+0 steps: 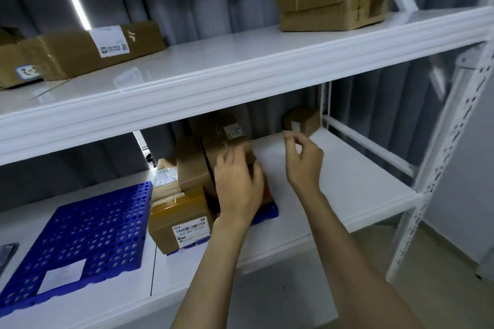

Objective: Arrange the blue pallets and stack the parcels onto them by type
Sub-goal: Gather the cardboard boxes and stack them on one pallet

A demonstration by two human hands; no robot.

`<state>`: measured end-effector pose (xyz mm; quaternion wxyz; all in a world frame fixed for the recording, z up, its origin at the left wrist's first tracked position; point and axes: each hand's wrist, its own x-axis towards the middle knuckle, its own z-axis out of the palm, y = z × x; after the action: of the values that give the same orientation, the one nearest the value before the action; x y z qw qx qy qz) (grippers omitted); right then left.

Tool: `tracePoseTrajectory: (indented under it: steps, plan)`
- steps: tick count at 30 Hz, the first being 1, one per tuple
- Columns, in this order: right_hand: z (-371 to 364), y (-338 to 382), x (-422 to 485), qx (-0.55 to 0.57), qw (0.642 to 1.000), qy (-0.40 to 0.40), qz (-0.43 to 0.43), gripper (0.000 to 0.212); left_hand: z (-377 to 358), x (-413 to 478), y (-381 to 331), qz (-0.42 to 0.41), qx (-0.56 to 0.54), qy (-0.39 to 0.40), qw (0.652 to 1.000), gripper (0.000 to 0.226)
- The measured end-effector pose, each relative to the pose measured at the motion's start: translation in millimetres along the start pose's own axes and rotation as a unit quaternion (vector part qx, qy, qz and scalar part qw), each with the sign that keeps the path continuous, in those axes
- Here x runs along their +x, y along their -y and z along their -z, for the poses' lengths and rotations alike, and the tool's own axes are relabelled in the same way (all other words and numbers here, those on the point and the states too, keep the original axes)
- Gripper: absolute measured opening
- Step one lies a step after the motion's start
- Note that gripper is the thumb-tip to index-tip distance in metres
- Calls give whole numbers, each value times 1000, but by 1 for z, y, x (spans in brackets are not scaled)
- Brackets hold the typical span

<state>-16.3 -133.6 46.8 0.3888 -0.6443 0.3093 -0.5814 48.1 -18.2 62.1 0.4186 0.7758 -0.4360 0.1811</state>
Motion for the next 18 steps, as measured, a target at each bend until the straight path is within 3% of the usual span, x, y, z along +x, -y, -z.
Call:
tracePoseTrajectory:
  steps: [4, 10, 13, 16, 18]
  plan:
    - [45, 28, 2, -1, 982, -143, 120, 28, 9, -3, -53, -91, -67, 7, 994, 40]
    - [93, 87, 33, -1, 937, -253, 241, 19, 38, 17, -124, -205, -123, -54, 970, 30]
    - [104, 109, 55, 7, 929, -264, 258, 13, 51, 38, -150, -221, -131, -72, 964, 29]
    - [110, 127, 83, -19, 945, -233, 227, 6, 55, 68, -167, -219, -112, -84, 966, 30]
    - [113, 137, 108, -62, 961, -190, 191, 20, 54, 88, -173, -209, -96, -93, 969, 31]
